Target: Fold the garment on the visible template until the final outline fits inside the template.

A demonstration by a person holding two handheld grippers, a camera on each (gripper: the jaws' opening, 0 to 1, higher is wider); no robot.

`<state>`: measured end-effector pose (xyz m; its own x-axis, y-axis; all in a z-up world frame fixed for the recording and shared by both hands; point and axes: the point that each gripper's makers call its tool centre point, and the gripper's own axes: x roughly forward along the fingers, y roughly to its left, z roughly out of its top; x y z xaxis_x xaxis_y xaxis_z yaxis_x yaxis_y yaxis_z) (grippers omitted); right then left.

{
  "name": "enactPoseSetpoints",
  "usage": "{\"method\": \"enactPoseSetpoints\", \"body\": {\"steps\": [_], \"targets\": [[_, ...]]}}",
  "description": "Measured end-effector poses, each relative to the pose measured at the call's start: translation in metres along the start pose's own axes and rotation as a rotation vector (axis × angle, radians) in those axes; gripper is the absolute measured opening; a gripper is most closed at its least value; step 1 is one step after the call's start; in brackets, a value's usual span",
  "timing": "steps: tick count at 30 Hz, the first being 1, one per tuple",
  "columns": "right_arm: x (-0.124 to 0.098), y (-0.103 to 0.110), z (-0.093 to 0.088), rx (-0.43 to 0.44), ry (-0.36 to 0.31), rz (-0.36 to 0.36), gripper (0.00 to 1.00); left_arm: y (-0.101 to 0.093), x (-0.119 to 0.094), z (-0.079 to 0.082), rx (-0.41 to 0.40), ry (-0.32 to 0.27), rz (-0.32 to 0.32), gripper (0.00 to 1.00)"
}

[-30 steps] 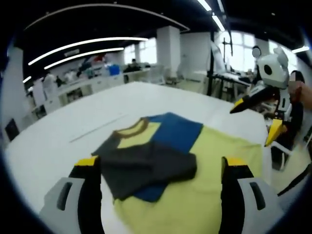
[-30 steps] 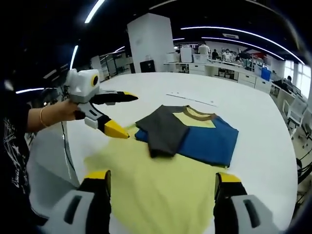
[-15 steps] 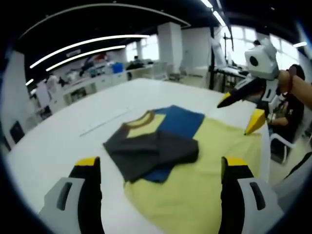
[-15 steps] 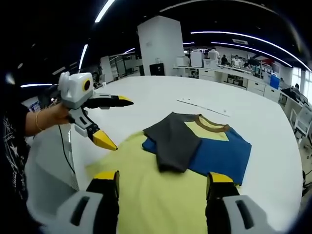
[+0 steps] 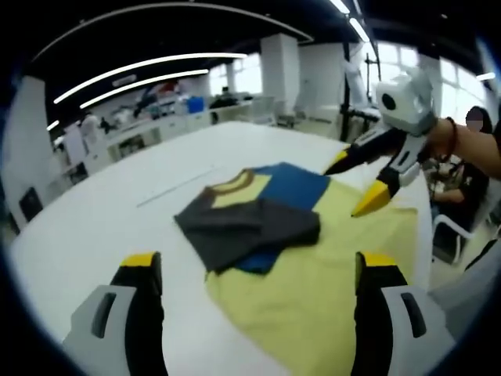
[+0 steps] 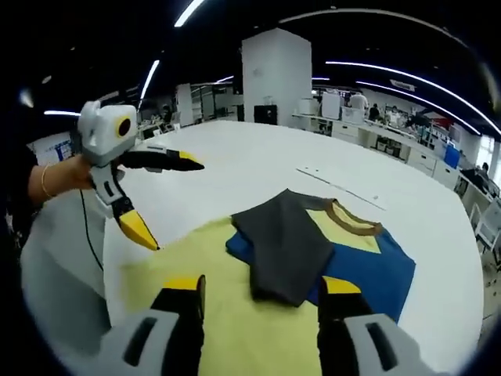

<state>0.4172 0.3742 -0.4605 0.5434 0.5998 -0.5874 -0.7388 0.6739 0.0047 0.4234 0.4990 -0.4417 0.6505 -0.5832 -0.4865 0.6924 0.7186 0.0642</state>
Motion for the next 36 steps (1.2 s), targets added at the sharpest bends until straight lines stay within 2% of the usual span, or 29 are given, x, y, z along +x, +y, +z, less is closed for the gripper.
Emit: {"method": "enactPoseSetpoints", "body": {"steps": [5,14,28,36], "targets": [[0.020,-0.001,-0.003,-0.028,0.008,-0.010,0.55,0.001,-0.003,-0.002,-0.001,0.003,0.002,0.99],[0.046,0.001,-0.007,-0.017,0.027,0.007,0.47,0.002,-0.009,-0.007,-0.005,0.004,0.001,0.96],[0.081,0.007,-0.013,-0.029,0.049,0.035,0.22,0.002,-0.016,-0.016,-0.024,0.017,0.011,0.93],[0.087,0.004,-0.020,-0.019,0.072,0.013,0.08,-0.002,-0.019,-0.022,-0.014,0.044,0.019,0.93]]}}
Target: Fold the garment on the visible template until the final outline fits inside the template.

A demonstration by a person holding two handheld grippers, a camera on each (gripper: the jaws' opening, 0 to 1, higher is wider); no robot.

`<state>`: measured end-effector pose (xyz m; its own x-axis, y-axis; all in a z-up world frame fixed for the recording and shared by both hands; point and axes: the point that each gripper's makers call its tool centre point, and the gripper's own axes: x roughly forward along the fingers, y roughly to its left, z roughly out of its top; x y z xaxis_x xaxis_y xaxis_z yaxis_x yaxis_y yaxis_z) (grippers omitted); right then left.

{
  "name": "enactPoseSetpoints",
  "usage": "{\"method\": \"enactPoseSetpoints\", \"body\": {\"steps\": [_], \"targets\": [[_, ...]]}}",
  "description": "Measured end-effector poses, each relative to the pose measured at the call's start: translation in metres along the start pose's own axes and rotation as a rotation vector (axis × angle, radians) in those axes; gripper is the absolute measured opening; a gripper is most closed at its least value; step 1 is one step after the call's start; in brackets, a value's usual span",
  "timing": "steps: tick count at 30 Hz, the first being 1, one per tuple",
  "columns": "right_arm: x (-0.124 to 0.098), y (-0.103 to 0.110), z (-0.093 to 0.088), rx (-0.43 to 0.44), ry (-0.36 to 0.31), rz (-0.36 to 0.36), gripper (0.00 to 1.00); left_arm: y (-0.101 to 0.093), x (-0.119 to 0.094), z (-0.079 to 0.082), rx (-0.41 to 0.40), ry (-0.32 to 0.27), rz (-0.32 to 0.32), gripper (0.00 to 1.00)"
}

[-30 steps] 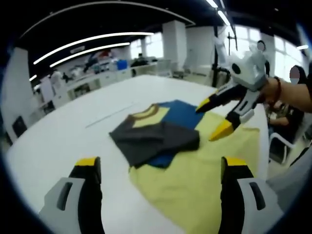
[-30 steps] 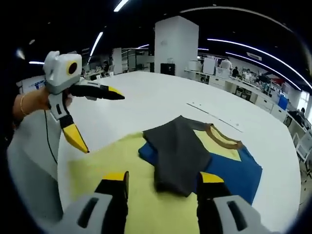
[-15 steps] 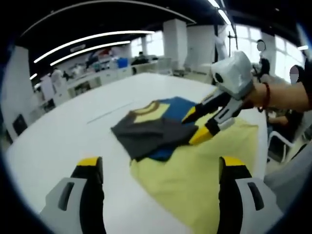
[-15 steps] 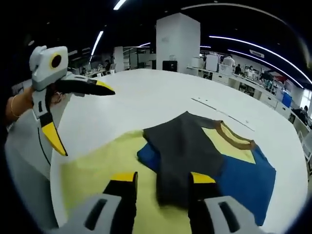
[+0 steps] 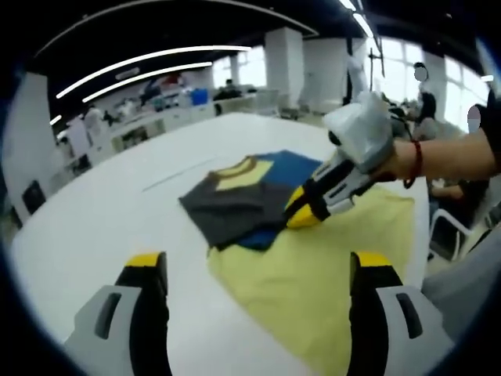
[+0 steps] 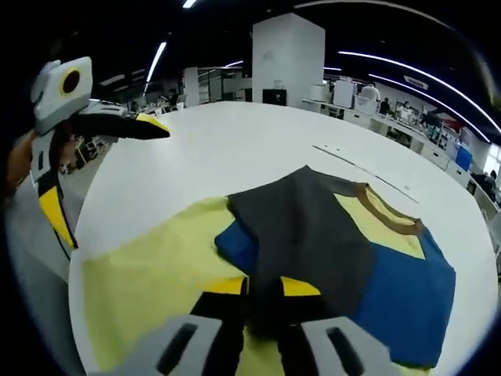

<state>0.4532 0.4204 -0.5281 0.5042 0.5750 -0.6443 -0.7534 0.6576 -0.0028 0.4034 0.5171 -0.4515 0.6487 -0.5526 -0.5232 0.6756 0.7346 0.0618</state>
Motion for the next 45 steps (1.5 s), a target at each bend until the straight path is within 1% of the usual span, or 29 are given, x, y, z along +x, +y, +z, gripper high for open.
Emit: {"method": "enactPoseSetpoints", "body": {"steps": [6,11,17,22,26,27,28,30,31,34,37,39,41,45], "targets": [[0.000,-0.003,0.001,0.031,-0.005,-0.012,0.00,-0.002,-0.003,-0.003,-0.025,-0.003,-0.002,0.92],[-0.007,-0.006,0.007,0.049,-0.023,-0.018,0.00,-0.003,-0.004,-0.005,-0.025,0.002,-0.005,0.92],[-0.020,-0.017,0.015,0.069,-0.056,-0.056,0.00,-0.001,-0.005,-0.005,-0.023,0.002,0.005,0.90],[-0.033,-0.038,0.020,0.126,-0.091,-0.121,0.00,-0.003,-0.004,-0.004,-0.020,0.000,0.000,0.90],[-0.042,-0.055,0.021,0.216,-0.131,-0.173,0.00,-0.004,-0.003,-0.005,-0.022,0.002,-0.004,0.90],[-0.044,-0.059,0.020,0.224,-0.136,-0.184,0.00,-0.004,-0.003,-0.005,-0.022,0.002,-0.005,0.90],[-0.049,-0.067,0.021,0.239,-0.157,-0.222,0.00,-0.004,-0.004,-0.005,-0.021,0.001,-0.005,0.89],[-0.053,-0.073,0.018,0.284,-0.170,-0.236,0.00,-0.005,-0.005,-0.003,-0.012,-0.003,0.000,0.88],[-0.055,-0.077,0.017,0.292,-0.174,-0.249,0.00,-0.005,-0.005,-0.002,-0.010,-0.006,0.000,0.88],[-0.063,-0.091,0.009,0.349,-0.176,-0.313,0.00,-0.005,-0.005,0.000,-0.016,-0.017,-0.001,0.88],[-0.070,-0.102,0.000,0.419,-0.184,-0.368,0.00,-0.005,-0.005,0.000,-0.013,-0.014,0.000,0.88],[-0.074,-0.106,-0.005,0.439,-0.184,-0.389,0.00,-0.006,-0.005,-0.001,-0.016,-0.014,-0.005,0.89],[-0.082,-0.113,-0.012,0.470,-0.185,-0.438,0.00,-0.007,-0.005,-0.001,-0.018,-0.015,-0.008,0.88],[-0.092,-0.121,-0.023,0.516,-0.187,-0.490,0.00,-0.007,-0.005,-0.001,-0.019,-0.013,-0.009,0.88]]}}
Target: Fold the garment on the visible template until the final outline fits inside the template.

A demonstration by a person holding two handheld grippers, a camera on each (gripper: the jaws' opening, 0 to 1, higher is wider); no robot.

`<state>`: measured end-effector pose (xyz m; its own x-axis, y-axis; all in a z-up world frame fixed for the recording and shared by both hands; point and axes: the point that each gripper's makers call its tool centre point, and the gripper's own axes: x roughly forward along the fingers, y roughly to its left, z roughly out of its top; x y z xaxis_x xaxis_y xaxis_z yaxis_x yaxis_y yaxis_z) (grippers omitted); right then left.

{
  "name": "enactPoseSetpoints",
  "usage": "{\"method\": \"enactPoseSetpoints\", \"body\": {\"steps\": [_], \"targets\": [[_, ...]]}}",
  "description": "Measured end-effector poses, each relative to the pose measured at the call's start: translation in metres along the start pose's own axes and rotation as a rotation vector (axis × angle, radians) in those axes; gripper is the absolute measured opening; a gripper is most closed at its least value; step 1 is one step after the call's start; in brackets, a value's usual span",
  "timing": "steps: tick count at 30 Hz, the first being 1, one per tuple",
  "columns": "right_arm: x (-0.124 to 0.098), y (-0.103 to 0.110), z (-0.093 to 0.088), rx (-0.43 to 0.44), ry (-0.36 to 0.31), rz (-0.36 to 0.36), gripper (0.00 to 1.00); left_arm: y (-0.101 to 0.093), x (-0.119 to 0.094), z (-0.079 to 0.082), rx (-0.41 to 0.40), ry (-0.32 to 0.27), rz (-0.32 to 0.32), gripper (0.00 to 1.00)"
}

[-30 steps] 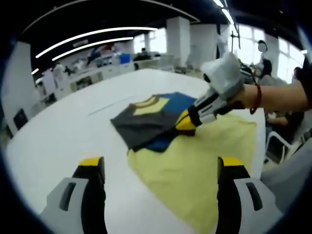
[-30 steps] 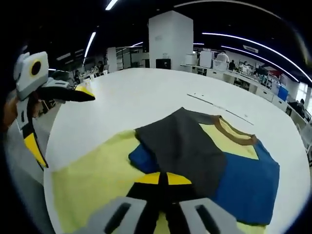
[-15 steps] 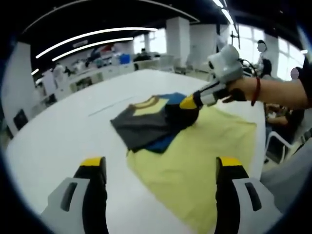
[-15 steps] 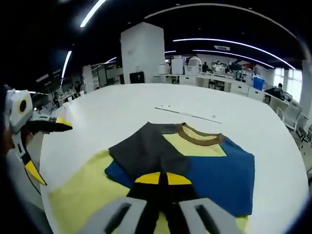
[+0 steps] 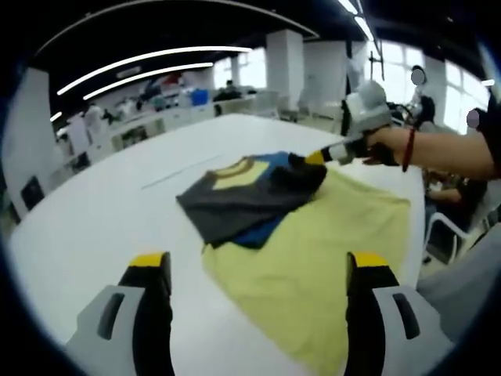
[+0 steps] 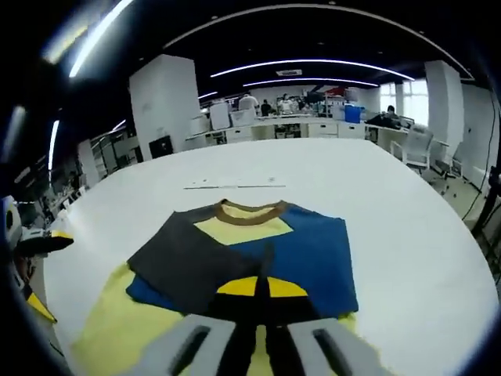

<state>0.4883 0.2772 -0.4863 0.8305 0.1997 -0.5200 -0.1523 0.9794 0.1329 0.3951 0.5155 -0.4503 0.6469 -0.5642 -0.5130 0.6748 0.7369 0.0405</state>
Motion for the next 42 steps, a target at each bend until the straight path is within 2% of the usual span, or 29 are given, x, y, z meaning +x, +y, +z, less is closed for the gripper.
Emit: {"method": "enactPoseSetpoints", "body": {"steps": [3,6,11,15,18,26,28,33,42], "targets": [[-0.005,-0.017,-0.007,0.061,-0.004,-0.087,0.00,0.000,0.000,0.001,0.000,-0.004,-0.001,0.89],[-0.008,-0.029,-0.018,0.125,0.008,-0.141,0.00,0.000,0.001,0.002,0.000,-0.008,-0.003,0.89],[-0.010,-0.034,-0.033,0.132,0.043,-0.158,0.00,-0.001,0.004,0.004,0.004,-0.009,-0.009,0.89],[-0.012,-0.038,-0.038,0.126,0.062,-0.167,0.00,-0.002,0.005,0.005,0.000,-0.011,-0.014,0.89],[-0.014,-0.041,-0.036,0.109,0.062,-0.179,0.00,-0.004,0.007,0.004,0.003,-0.006,-0.020,0.89],[-0.020,-0.034,-0.025,0.096,0.043,-0.161,0.13,-0.006,0.006,-0.002,0.000,0.011,-0.025,0.89],[-0.018,-0.032,-0.028,0.076,0.056,-0.157,0.15,-0.006,0.006,-0.003,-0.005,0.012,-0.026,0.89],[-0.019,-0.044,-0.040,0.045,0.106,-0.204,0.14,-0.006,0.004,-0.003,-0.004,0.011,-0.025,0.90],[-0.021,-0.058,-0.051,0.002,0.158,-0.216,0.15,-0.003,0.002,-0.010,-0.015,0.029,-0.012,0.94]]}}
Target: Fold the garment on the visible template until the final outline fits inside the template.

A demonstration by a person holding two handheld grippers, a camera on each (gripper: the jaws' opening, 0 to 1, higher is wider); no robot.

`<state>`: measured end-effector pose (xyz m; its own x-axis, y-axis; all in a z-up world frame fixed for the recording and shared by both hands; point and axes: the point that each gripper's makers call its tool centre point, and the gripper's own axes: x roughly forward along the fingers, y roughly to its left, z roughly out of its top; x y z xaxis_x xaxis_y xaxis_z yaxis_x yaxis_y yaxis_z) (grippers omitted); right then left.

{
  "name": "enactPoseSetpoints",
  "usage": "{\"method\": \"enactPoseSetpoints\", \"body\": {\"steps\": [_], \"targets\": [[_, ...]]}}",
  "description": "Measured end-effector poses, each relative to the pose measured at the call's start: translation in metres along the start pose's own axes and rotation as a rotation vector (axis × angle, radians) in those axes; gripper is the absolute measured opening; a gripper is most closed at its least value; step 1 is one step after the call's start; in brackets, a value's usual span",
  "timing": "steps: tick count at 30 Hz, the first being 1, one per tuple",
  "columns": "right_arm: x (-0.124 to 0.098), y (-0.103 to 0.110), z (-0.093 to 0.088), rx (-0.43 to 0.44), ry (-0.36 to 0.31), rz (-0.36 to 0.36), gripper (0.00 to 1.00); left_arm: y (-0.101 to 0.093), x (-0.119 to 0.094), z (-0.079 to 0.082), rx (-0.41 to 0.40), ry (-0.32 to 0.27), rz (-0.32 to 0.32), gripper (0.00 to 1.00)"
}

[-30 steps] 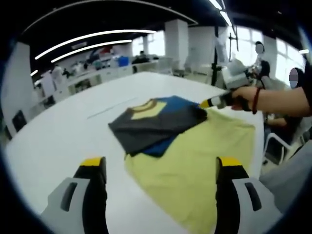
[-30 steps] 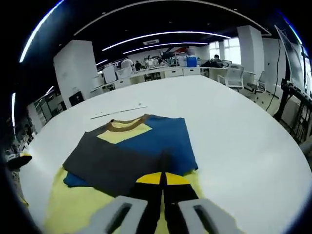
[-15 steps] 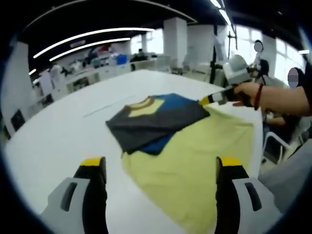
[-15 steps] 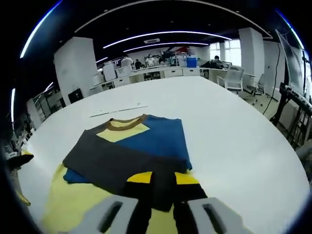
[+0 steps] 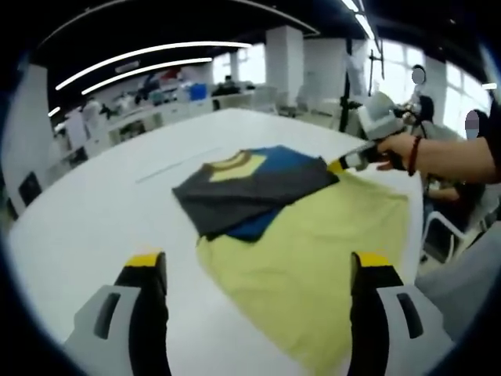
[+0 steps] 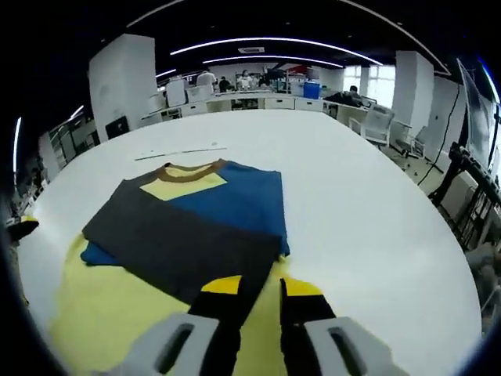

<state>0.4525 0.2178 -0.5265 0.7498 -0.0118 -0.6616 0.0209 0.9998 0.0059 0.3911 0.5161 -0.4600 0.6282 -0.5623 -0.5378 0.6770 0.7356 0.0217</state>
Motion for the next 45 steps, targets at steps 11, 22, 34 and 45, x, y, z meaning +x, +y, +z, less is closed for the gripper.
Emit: {"method": "enactPoseSetpoints", "body": {"steps": [11,22,34,45], "targets": [[-0.009,0.007,0.008,-0.077,-0.036,0.083,0.37,-0.002,-0.003,-0.001,-0.014,0.001,-0.002,0.99],[-0.032,0.032,0.010,-0.078,-0.012,0.287,0.83,0.000,-0.010,-0.002,-0.029,-0.002,0.017,0.99],[-0.067,0.038,-0.008,-0.172,0.046,0.386,0.96,-0.007,-0.028,-0.018,-0.030,0.022,0.034,0.99],[-0.097,0.036,-0.031,-0.139,0.075,0.428,0.99,-0.015,-0.041,-0.039,-0.079,0.075,0.052,0.97]]}}
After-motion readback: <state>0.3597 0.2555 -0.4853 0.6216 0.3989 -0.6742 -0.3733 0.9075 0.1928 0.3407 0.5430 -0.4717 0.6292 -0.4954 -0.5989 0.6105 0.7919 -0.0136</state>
